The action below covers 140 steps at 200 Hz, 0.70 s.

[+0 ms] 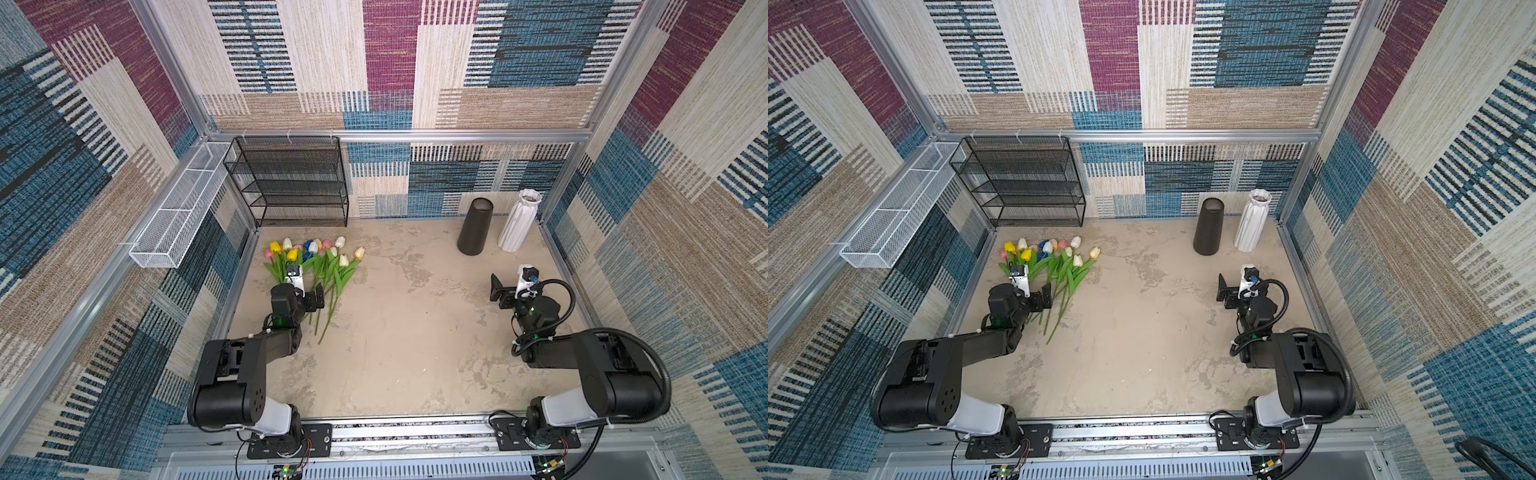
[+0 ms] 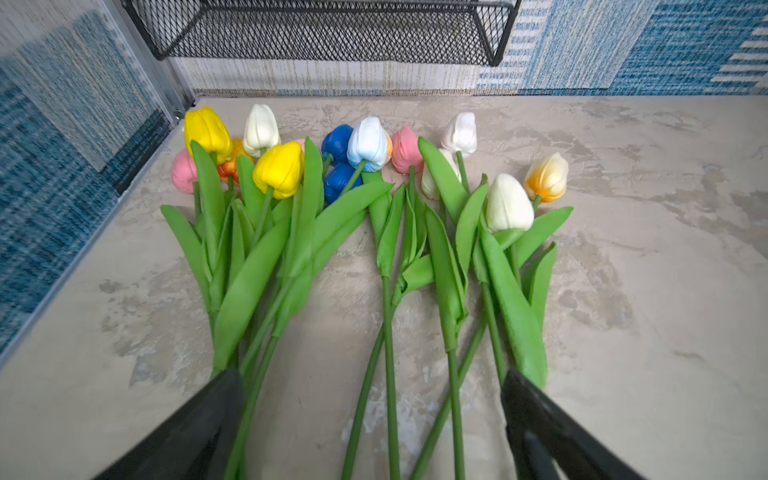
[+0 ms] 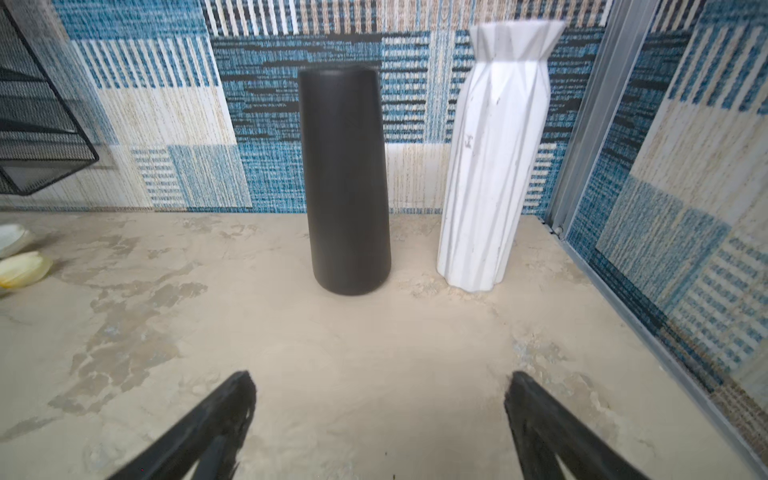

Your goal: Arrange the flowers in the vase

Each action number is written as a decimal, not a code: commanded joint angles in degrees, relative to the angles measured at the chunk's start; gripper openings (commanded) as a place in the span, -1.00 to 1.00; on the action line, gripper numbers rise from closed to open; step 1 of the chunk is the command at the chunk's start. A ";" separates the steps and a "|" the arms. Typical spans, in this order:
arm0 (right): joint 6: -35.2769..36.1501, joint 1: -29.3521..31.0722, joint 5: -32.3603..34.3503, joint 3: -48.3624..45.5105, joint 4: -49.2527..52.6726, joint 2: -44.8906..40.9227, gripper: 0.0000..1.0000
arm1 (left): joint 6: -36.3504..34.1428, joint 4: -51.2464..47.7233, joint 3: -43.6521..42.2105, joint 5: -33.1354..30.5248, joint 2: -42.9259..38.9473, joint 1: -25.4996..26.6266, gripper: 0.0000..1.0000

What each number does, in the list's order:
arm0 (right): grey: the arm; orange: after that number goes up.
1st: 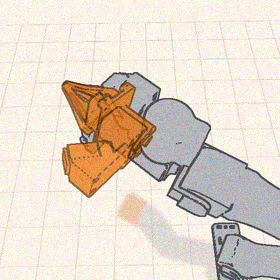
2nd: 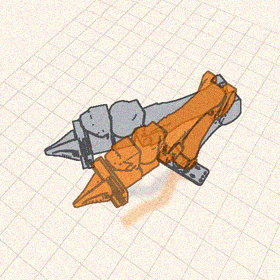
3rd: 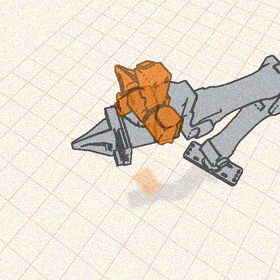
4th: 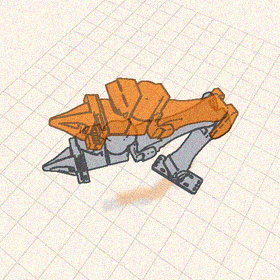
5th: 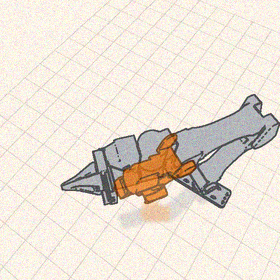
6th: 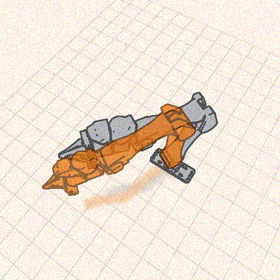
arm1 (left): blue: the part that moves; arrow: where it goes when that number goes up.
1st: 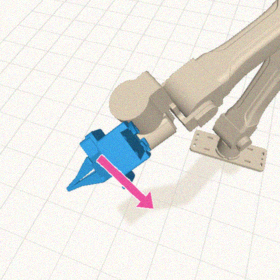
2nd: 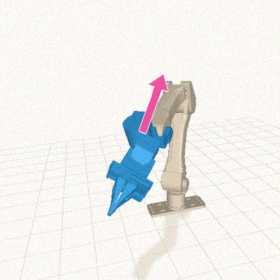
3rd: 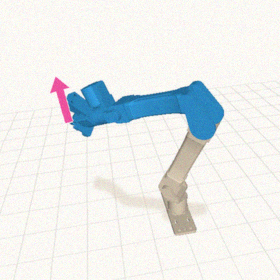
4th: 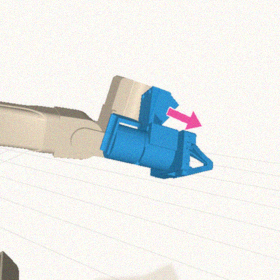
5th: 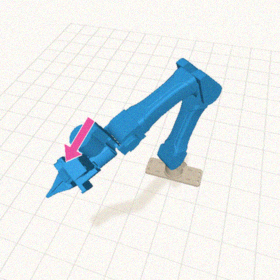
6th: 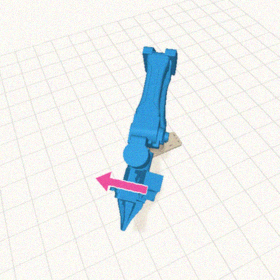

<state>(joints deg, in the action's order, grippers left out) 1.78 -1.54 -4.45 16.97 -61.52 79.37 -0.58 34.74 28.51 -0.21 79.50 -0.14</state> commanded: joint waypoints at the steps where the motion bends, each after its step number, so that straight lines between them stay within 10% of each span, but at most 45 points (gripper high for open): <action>1: -2.84 0.11 1.80 1.95 10.20 -9.51 0.96 | 2.29 -11.92 3.61 0.43 -10.74 1.30 1.00; 34: -5.96 0.27 -6.72 9.45 17.17 -18.61 0.97 | 5.24 -17.63 11.68 6.77 -19.93 8.76 0.99; 140: -5.07 5.67 2.43 53.64 37.85 26.49 1.00 | 3.57 -16.48 28.79 16.62 2.78 16.58 0.99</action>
<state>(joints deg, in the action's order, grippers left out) -2.85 4.05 -6.20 64.42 -28.77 100.36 2.81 16.12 57.47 13.91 81.84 16.25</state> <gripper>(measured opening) 0.997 0.994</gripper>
